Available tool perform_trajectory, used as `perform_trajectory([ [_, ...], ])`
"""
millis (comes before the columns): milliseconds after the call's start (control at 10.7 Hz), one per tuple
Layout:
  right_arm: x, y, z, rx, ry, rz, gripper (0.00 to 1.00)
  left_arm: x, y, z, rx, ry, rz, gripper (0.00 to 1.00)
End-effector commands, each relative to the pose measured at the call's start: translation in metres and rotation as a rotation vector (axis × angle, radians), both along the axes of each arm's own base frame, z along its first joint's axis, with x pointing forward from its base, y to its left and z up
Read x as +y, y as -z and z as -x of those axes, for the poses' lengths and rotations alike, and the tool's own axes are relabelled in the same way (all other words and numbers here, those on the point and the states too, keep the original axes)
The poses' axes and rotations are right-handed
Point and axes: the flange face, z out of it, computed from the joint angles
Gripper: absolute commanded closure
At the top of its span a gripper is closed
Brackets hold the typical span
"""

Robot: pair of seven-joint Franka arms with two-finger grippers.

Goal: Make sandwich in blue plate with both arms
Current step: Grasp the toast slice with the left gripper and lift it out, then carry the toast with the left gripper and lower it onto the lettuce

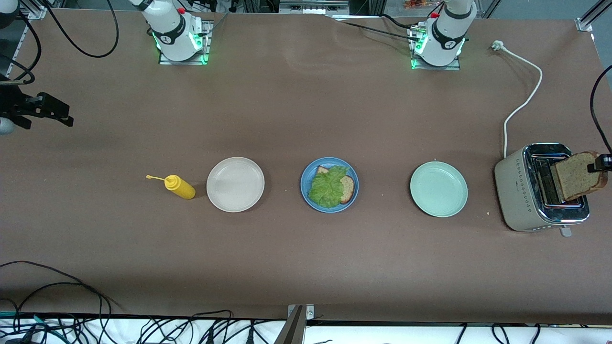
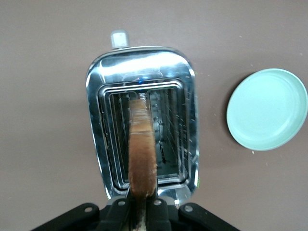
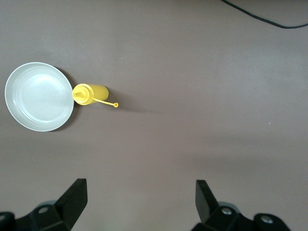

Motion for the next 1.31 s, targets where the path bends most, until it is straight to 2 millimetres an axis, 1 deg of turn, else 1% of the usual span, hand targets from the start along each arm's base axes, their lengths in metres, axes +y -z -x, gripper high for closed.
perform_trajectory([
  [0,0.003,-0.005,-0.002,0.001,0.008,-0.007,0.00,-0.086,-0.054,-0.014,0.016,0.163,-0.056,1.00],
  [93,0.003,-0.005,-0.002,0.001,0.008,-0.007,0.00,-0.124,-0.059,-0.018,0.021,0.220,-0.047,1.00],
  [187,0.003,-0.005,-0.002,0.001,0.008,-0.007,0.00,-0.170,-0.058,-0.023,0.026,0.289,-0.035,1.00],
  [280,0.003,-0.005,-0.002,0.001,0.009,-0.007,0.00,-0.210,-0.058,-0.026,0.023,0.349,-0.005,1.00],
  [373,0.004,-0.005,-0.002,0.001,0.008,-0.007,0.00,-0.261,-0.045,-0.027,0.036,0.400,0.084,1.00],
  [560,0.005,-0.005,-0.002,0.001,0.006,-0.007,0.00,-0.332,-0.006,-0.031,0.092,0.431,0.221,1.00],
  [653,0.005,-0.005,-0.002,-0.001,0.006,-0.007,0.00,-0.372,0.012,-0.029,0.117,0.451,0.331,1.00],
  [840,0.005,-0.005,-0.002,0.001,0.006,-0.007,0.00,-0.435,0.049,-0.025,0.188,0.420,0.565,1.00],
  [933,0.005,-0.005,-0.002,0.001,0.006,-0.009,0.00,-0.456,0.077,-0.025,0.238,0.397,0.664,1.00],
  [1026,0.005,-0.005,-0.002,0.001,0.006,-0.009,0.00,-0.479,0.108,-0.025,0.276,0.388,0.728,1.00],
  [1119,0.005,-0.005,-0.002,0.001,0.006,-0.009,0.00,-0.499,0.137,-0.028,0.257,0.363,0.770,1.00],
  [1213,0.005,-0.005,-0.002,0.001,0.006,-0.009,0.00,-0.526,0.163,-0.027,0.250,0.327,0.825,1.00],
])
